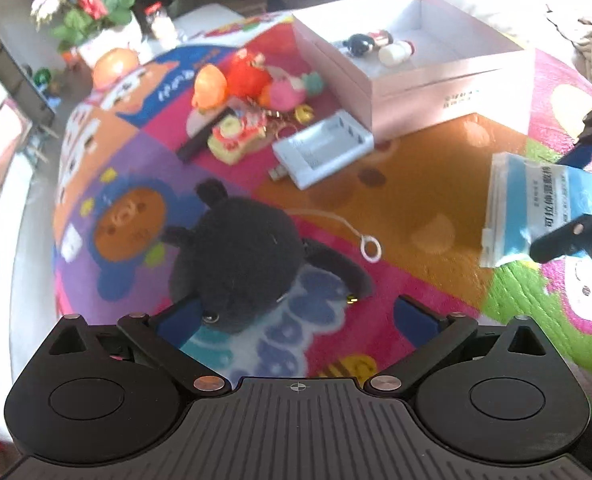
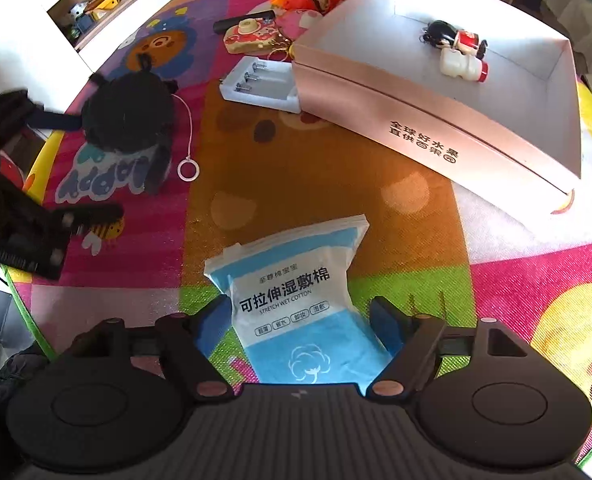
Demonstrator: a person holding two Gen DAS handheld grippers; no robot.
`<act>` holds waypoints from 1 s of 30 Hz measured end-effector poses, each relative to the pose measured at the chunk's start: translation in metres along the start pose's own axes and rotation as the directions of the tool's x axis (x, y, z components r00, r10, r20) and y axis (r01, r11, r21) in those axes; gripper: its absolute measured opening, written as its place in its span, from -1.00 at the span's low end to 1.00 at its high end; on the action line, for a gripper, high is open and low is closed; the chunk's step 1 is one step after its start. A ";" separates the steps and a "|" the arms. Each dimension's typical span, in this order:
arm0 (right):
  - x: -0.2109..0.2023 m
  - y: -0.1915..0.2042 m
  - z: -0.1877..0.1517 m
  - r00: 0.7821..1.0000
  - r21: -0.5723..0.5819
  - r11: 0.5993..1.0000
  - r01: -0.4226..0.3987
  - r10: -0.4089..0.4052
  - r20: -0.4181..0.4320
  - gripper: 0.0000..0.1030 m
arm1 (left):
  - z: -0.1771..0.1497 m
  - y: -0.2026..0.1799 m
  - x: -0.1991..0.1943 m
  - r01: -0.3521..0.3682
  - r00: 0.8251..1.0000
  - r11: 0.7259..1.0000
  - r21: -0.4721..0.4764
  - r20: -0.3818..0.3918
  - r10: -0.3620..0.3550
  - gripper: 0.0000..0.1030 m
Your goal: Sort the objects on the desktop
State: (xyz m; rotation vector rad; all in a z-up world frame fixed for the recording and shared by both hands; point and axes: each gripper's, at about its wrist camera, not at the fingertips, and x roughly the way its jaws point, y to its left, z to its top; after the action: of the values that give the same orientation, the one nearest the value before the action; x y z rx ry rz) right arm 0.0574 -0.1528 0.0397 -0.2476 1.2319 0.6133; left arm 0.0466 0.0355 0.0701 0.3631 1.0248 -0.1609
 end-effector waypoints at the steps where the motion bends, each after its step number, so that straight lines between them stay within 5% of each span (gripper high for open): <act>1: -0.001 0.001 -0.001 1.000 -0.003 1.000 0.005 -0.005 0.001 0.49 | 0.001 0.002 -0.001 0.000 1.000 1.000 0.005 0.002 0.000 1.00; 5: -0.002 -0.001 -0.006 1.000 -0.013 1.000 0.026 -0.025 0.011 0.58 | 0.004 0.016 -0.002 -0.071 0.997 0.997 -0.001 0.011 0.071 1.00; 9: 0.003 -0.002 -0.005 1.000 -0.002 1.000 0.017 -0.017 0.002 0.58 | 0.006 0.028 0.005 -0.065 0.997 0.997 -0.044 0.026 0.066 1.00; 15: 0.006 0.001 -0.005 1.000 -0.019 0.999 0.030 -0.030 -0.005 0.58 | -0.002 0.009 -0.004 0.089 0.996 0.996 -0.010 0.031 -0.089 1.00; 19: 0.008 -0.001 -0.006 0.999 -0.008 0.999 0.034 -0.034 -0.014 0.58 | -0.008 -0.001 -0.026 0.227 0.969 0.971 0.072 0.081 -0.232 1.00; 21: 0.011 -0.002 -0.005 0.999 -0.003 0.999 0.035 -0.035 -0.017 0.60 | -0.010 -0.006 -0.027 0.199 0.973 0.975 0.096 0.100 -0.208 1.00; 26: 0.009 0.000 -0.008 0.999 -0.018 0.999 0.045 -0.045 -0.006 0.60 | -0.009 0.003 -0.002 -0.031 0.997 0.999 0.043 0.069 0.028 1.00; 30: 0.008 -0.001 -0.011 0.999 -0.016 0.998 0.054 -0.054 -0.002 0.60 | -0.008 0.015 0.016 -0.017 1.000 1.000 -0.014 0.010 0.017 1.00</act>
State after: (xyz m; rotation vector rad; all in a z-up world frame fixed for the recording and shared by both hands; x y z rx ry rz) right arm 0.0505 -0.1570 0.0285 -0.2940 1.2194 0.5768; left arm 0.0526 0.0532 0.0556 0.3578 1.0123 -0.1404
